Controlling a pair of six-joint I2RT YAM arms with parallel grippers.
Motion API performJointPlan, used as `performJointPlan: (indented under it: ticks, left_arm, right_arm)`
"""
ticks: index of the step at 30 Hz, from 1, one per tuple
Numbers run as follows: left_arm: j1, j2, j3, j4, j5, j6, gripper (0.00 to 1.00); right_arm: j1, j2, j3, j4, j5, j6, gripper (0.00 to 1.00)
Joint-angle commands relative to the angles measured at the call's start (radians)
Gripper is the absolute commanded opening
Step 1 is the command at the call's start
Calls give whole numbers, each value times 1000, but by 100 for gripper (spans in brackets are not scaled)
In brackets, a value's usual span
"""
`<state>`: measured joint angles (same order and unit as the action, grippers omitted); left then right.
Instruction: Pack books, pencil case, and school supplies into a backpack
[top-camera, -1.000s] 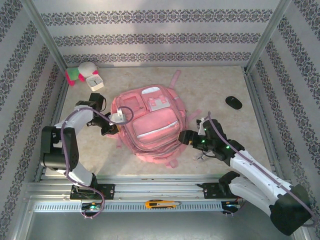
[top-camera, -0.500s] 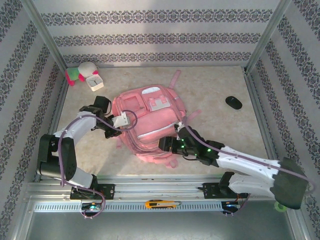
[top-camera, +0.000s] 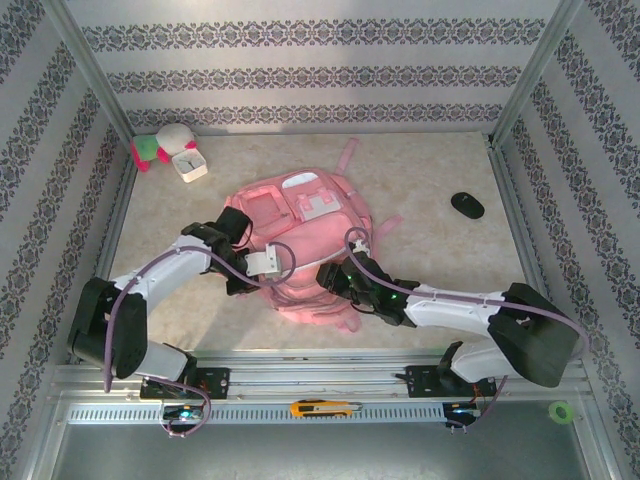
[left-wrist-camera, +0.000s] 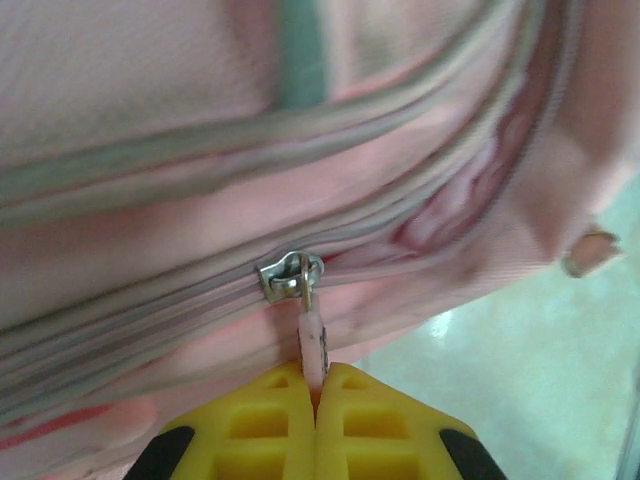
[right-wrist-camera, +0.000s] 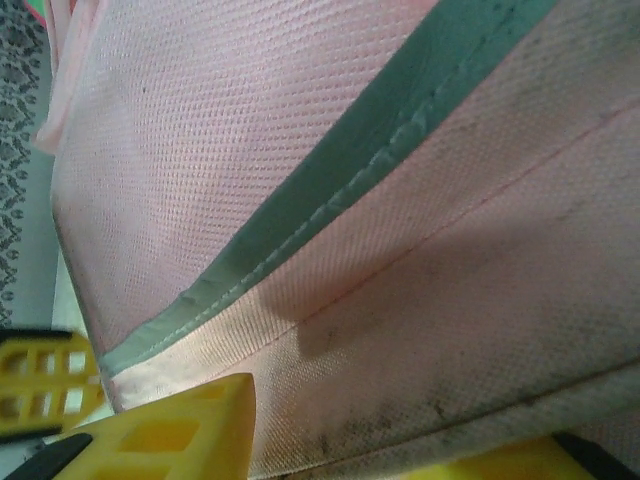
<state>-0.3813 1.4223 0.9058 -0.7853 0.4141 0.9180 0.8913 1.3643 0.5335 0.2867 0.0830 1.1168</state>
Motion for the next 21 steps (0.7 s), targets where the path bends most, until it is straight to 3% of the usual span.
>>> performJointPlan:
  ticks: [1,11,16,21]
  left_arm:
    - [-80,-35,-12,-61,86,-63,0]
    - [-267,-71,-59,162,126,-275,3]
    - [-272,-152,-86,271,103,-315,38]
    - [-255,-267,-67,310,-11,-210,65]
  right_arm:
    - [-20,37,16,115,52,9,38]
    - [-51,95,62,170,13,-11,38]
    - [-161,73,69,157,-138,-137,41]
    - [-260,-43,96,61,-308,-319,54]
